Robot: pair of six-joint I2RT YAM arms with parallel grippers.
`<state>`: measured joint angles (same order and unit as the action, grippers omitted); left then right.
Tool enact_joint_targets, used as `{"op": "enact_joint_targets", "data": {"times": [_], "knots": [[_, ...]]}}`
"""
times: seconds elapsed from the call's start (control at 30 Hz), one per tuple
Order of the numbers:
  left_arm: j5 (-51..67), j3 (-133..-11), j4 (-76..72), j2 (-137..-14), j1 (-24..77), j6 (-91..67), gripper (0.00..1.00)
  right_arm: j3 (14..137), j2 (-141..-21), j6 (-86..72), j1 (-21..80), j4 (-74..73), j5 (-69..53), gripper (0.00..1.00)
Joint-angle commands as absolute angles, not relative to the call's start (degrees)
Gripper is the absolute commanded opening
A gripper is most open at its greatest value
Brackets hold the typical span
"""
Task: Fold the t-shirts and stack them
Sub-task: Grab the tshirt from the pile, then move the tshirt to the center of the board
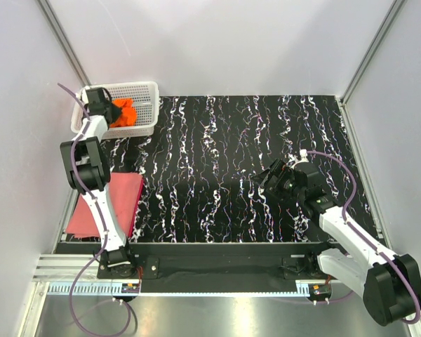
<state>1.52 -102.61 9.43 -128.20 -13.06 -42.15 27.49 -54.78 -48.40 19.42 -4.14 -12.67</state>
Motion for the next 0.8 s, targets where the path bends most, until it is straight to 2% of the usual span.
{"op": "enact_joint_targets", "data": {"times": [0.0,0.2,0.43,0.63,0.73,0.77], "knots": [[7.02,-100.99,-4.65,-118.23,-12.04,-45.17,0.00,28.48,-54.84,-47.46,19.07,-2.11,-11.95,1.00],[12.04,-95.89,-12.74,-108.30,-10.20,-53.69,0.00,30.32,-59.23,-47.20,18.98,-2.81,-17.39,0.99],[10.99,-95.71,-6.36,-91.69,-4.76,-48.88,0.00,34.10,-61.35,-42.28,17.84,-10.19,-18.11,0.98],[6.24,-94.49,3.50,-79.04,12.09,-36.57,0.00,37.00,-57.23,-40.52,16.96,-16.08,-16.26,0.98],[5.80,-87.30,4.48,-75.34,20.00,-34.63,0.00,37.27,-53.20,-41.39,16.79,-18.01,-16.09,0.98],[6.41,-81.79,4.57,-73.41,22.04,-34.72,0.04,37.09,-52.13,-41.74,16.79,-18.45,-15.74,0.98]]}}
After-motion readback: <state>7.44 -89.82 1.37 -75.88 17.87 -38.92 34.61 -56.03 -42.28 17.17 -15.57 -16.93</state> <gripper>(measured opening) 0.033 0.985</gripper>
